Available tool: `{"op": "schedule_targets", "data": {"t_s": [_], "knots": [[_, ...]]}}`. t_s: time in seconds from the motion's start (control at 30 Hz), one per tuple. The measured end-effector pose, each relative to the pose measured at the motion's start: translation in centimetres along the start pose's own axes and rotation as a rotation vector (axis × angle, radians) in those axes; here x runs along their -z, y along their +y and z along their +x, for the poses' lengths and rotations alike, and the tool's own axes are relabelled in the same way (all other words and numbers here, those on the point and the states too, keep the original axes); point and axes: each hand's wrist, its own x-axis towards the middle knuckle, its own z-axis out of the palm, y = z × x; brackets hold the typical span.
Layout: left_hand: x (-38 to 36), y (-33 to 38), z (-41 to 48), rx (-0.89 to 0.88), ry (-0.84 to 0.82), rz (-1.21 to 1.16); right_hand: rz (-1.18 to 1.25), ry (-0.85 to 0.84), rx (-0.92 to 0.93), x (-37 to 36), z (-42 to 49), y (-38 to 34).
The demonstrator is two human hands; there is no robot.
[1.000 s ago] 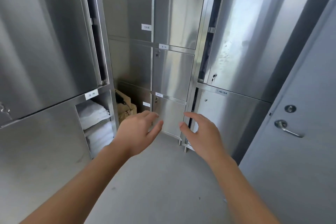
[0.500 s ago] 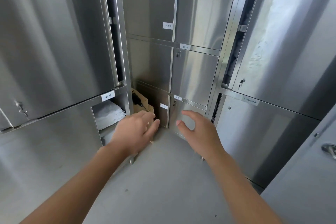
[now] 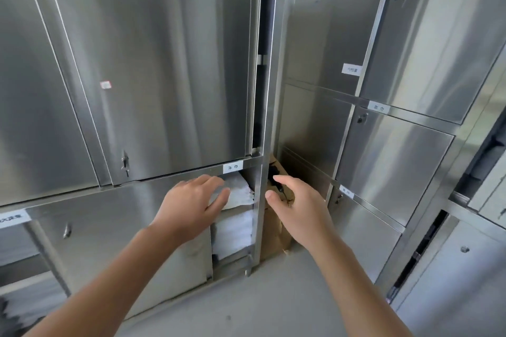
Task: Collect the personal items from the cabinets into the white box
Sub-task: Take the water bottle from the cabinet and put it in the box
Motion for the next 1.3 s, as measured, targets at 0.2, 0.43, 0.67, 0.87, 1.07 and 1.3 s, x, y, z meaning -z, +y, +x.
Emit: {"op": "schedule_targets", "data": {"t_s": [0.2, 0.43, 0.67, 0.87, 1.07, 1.3], "knots": [[-3.6, -4.7, 7.8, 0.075, 0.051, -0.006, 0.0, -0.096, 0.048, -4.6, 10.1, 2.8], [-8.8, -7.7, 19.3, 0.054, 0.036, 0.006, -0.013, -0.051, 0.032, -6.5, 21.8, 6.4], [-11.5, -9.1, 27.5, 0.054, 0.068, 0.041, 0.044, -0.079, 0.017, -8.4, 31.3, 10.1], [-14.0, -10.0, 32.6, 0.169, 0.049, 0.1, 0.156, -0.143, 0.043, -10.9, 39.3, 14.3], [-16.3, -9.4, 35.1, 0.278, 0.035, 0.177, 0.282, -0.224, 0.088, -13.5, 44.7, 17.5], [-17.1, -8.9, 35.2, 0.374, 0.045, 0.27, 0.431, -0.243, 0.134, -16.0, 48.0, 18.4]]}}
